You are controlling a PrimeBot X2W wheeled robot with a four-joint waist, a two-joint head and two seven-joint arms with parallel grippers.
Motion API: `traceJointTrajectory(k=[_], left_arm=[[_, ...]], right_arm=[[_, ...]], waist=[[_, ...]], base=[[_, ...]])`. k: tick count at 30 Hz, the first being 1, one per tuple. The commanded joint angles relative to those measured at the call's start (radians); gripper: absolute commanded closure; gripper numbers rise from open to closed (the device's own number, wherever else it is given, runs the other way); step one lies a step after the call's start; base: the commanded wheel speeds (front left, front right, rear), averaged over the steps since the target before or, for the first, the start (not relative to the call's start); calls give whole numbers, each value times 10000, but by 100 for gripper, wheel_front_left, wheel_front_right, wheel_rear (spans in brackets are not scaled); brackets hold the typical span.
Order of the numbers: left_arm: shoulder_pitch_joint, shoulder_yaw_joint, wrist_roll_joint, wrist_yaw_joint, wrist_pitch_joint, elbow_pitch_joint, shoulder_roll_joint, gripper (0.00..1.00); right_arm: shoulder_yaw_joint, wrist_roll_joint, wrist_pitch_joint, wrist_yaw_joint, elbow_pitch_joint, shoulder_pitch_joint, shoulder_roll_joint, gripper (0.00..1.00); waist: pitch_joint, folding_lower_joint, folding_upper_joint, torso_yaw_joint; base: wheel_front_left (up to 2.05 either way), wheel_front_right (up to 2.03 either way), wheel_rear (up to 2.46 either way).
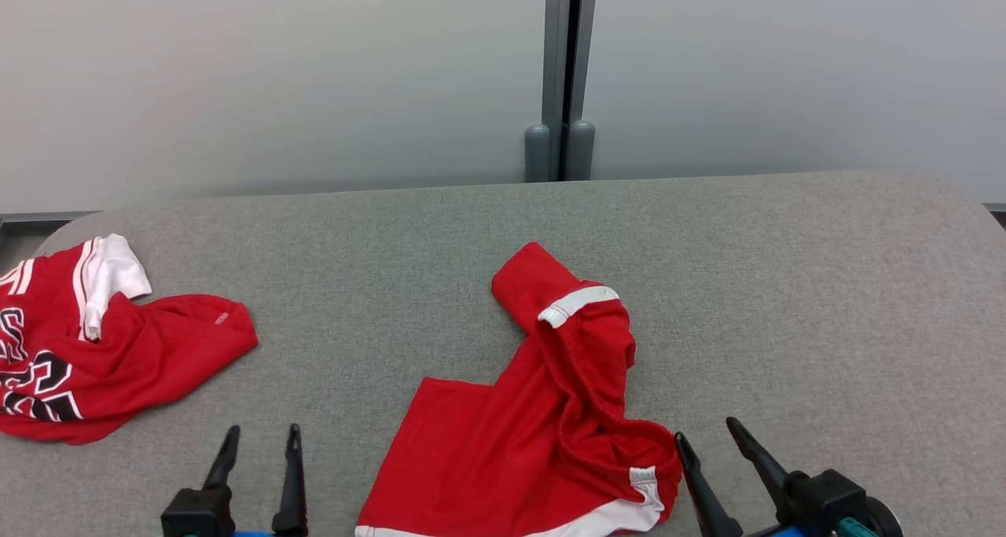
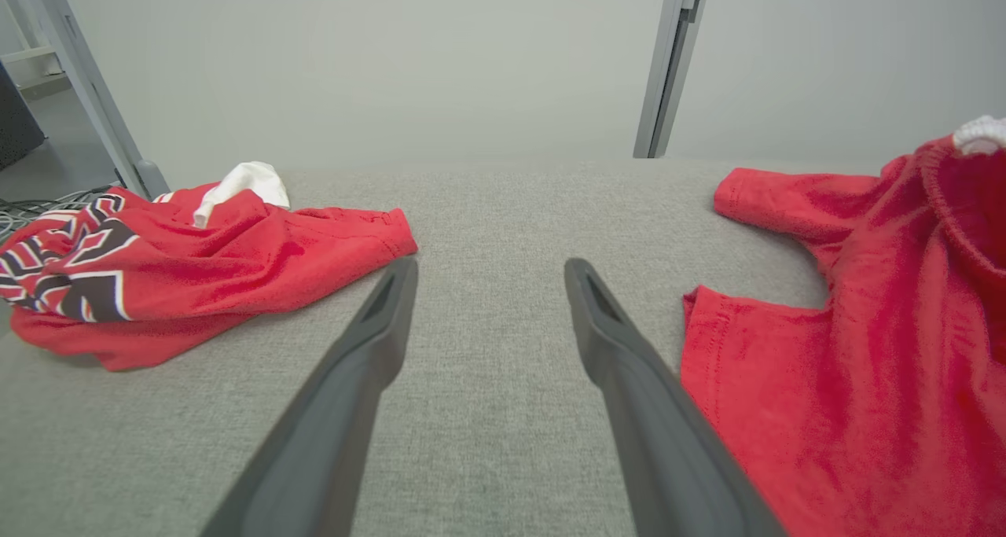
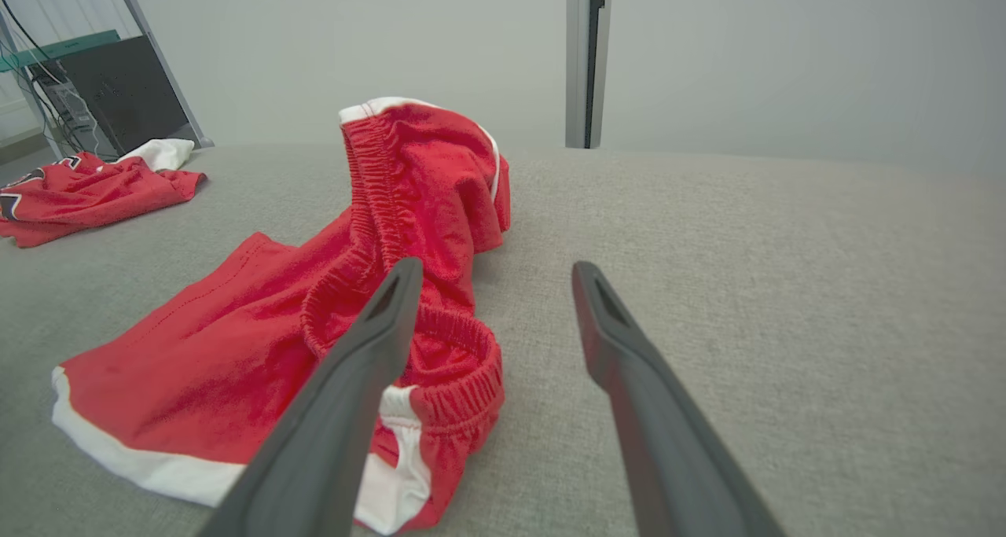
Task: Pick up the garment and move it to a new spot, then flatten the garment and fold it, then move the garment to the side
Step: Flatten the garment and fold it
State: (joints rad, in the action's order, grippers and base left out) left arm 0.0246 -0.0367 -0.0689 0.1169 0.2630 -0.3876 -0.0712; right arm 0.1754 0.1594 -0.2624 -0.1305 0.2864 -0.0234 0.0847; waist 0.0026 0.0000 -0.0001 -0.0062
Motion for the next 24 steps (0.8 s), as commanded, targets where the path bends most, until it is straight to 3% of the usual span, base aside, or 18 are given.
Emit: traceJointTrajectory(k=[1,14,24], left_arm=[[160,246,104,68,26,-119,-135,0],[504,3221,-520,131,6,-1313,-1116,0],[-365,4610,-1276,134,0,-2368,-1324,0]], right_arm=[[294,-14,-36,-5,126,214,213,0],[4059,333,608,-3,1061,1949,2397,0],[6421,1025,1673,-3,1857,3586,3257,0]], waist=[[-23,0,1,8],[-5,0,1,88],[153,0,1,122]], base=[[0,0,0],[0,0,0],[0,0,0]])
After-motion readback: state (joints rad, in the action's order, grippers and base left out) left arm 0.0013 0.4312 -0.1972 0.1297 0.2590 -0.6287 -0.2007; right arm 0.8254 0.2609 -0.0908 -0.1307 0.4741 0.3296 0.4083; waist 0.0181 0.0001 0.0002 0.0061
